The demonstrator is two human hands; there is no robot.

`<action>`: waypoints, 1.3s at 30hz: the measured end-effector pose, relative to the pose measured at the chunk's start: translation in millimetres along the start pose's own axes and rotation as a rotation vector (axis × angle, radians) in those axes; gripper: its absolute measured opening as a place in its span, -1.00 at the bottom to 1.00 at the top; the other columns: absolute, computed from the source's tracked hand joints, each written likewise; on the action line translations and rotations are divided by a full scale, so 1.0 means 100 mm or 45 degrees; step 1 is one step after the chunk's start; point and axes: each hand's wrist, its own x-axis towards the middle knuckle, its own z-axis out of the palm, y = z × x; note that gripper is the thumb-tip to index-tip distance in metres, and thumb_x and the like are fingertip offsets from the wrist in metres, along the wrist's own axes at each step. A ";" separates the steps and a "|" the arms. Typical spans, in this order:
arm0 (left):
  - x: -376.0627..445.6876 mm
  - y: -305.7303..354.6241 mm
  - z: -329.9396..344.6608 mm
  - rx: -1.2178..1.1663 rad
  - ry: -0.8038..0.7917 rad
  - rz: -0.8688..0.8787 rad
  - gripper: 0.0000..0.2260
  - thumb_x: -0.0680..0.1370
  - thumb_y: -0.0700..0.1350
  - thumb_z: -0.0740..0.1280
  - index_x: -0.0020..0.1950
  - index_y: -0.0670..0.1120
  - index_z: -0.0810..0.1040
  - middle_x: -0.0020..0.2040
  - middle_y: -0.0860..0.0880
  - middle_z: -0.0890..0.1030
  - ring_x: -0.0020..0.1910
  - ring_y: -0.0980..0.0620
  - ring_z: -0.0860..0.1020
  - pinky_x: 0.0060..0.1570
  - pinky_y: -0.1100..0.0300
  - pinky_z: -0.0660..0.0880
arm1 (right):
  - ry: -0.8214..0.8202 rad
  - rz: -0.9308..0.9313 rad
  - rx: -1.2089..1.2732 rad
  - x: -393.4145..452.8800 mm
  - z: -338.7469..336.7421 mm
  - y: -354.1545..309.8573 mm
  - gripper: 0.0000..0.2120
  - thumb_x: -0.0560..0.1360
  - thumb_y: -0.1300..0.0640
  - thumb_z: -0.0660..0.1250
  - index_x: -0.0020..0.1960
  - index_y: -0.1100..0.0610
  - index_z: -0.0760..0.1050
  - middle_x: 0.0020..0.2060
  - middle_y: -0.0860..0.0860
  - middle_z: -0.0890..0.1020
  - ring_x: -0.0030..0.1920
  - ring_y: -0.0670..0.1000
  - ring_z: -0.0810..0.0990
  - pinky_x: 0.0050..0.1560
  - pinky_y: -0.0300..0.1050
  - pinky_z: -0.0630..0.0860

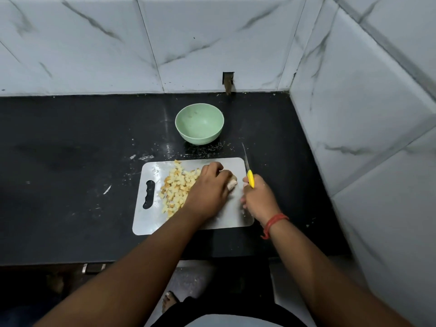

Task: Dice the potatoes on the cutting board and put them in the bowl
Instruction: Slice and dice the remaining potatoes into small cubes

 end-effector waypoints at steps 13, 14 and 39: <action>0.13 -0.21 0.03 0.010 -0.058 0.018 -0.52 0.45 -0.12 0.55 0.30 -0.19 0.47 0.26 -0.16 0.47 0.24 -0.17 0.43 0.12 -0.09 0.52 | -0.053 -0.130 -0.351 -0.25 -0.04 -0.03 -0.83 0.63 0.15 0.14 0.17 0.16 0.41 -0.07 0.18 0.58 -0.10 0.22 0.58 -0.08 0.08 0.54; 0.12 -0.21 0.02 0.031 -0.040 0.035 -0.53 0.43 -0.15 0.55 0.27 -0.17 0.48 0.24 -0.16 0.47 0.21 -0.17 0.44 0.05 -0.11 0.55 | -0.065 -0.154 -0.395 -0.26 -0.04 -0.04 -0.82 0.63 0.16 0.13 0.18 0.18 0.40 -0.07 0.19 0.57 -0.10 0.21 0.57 -0.11 0.04 0.51; -0.07 -0.30 0.08 0.281 0.070 0.310 -0.63 0.60 -0.02 0.24 0.30 -0.22 0.57 0.31 -0.24 0.54 0.22 -0.21 0.47 0.08 -0.04 0.61 | -0.167 -0.056 -0.704 -0.28 0.20 -0.19 -0.74 0.57 0.36 0.04 0.24 0.32 0.31 0.06 0.28 0.58 0.00 0.24 0.58 -0.21 -0.12 0.33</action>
